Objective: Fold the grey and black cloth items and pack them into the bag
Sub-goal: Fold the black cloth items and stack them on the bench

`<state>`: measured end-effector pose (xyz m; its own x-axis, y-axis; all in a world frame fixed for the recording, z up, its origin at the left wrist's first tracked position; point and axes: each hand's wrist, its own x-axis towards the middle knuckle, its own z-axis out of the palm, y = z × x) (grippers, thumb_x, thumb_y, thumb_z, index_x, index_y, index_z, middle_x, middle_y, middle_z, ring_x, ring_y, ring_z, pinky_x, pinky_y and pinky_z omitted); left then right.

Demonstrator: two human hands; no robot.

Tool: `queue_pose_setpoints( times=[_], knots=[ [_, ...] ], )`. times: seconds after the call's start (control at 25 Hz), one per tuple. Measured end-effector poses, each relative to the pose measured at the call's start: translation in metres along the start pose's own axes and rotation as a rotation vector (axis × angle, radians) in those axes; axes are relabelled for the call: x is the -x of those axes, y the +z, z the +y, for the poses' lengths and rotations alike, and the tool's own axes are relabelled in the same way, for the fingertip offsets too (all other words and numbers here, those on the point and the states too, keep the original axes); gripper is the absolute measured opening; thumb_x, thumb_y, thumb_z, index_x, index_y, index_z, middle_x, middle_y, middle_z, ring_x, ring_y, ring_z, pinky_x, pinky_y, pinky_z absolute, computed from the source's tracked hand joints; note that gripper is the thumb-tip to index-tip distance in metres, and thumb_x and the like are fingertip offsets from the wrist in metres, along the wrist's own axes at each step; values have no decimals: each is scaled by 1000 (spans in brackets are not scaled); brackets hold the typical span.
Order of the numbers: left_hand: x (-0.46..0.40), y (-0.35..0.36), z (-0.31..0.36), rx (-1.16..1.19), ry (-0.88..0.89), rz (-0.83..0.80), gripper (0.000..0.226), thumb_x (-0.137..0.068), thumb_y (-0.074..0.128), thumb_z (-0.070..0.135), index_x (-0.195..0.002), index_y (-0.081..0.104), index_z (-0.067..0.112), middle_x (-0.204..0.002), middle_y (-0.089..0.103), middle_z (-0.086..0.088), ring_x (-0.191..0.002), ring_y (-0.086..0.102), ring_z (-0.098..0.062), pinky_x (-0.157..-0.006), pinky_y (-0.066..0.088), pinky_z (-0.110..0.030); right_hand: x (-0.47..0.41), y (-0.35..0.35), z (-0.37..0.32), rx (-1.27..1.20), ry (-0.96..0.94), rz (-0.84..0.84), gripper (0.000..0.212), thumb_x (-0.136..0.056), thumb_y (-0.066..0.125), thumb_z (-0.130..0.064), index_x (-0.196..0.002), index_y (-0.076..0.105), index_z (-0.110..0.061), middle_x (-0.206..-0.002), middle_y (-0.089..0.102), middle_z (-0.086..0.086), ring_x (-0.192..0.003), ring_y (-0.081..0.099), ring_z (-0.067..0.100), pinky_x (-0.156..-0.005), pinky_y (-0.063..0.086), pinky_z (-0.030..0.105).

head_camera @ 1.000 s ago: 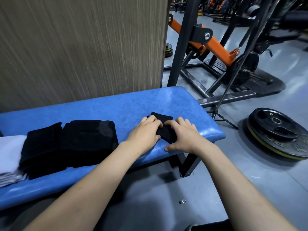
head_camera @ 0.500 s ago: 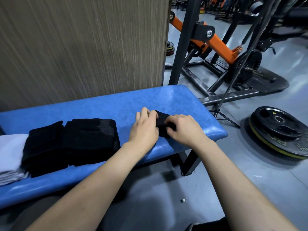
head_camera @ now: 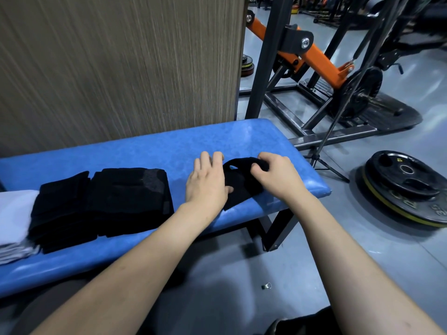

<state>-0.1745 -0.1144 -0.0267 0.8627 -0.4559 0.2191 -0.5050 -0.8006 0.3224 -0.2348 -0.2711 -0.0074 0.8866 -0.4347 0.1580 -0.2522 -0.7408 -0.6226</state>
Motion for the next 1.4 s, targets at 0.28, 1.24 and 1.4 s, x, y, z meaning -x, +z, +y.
queue_pose_setpoints(
  times=[0.28, 1.24, 1.4],
  knots=[
    [5, 4, -1, -2, 111, -145, 36, -92, 59, 48, -115, 52, 21, -113, 45, 1, -113, 46, -21, -85, 37, -34, 1, -13, 8, -233, 293, -89, 19, -84, 49, -25, -81, 53, -6, -62, 70, 15, -51, 67, 32, -50, 48, 35],
    [7, -5, 4, -119, 78, -186, 35, -98, 40, 42, -118, 53, 17, -124, 52, 0, -116, 44, -23, -98, 35, -35, -12, 1, 43, 470, 82, 257, 34, -83, 64, -21, -117, 64, -24, -116, 49, 7, -109, 43, 32, -91, 30, 41],
    [7, 6, 12, -215, 55, -126, 64, -88, 45, 70, -122, 51, 16, -123, 50, -5, -115, 45, -30, -98, 35, -39, -7, 7, 31, 398, -86, -78, 44, -82, 68, -40, -125, 60, -35, -117, 46, -1, -112, 43, 25, -95, 34, 38]
  ],
)
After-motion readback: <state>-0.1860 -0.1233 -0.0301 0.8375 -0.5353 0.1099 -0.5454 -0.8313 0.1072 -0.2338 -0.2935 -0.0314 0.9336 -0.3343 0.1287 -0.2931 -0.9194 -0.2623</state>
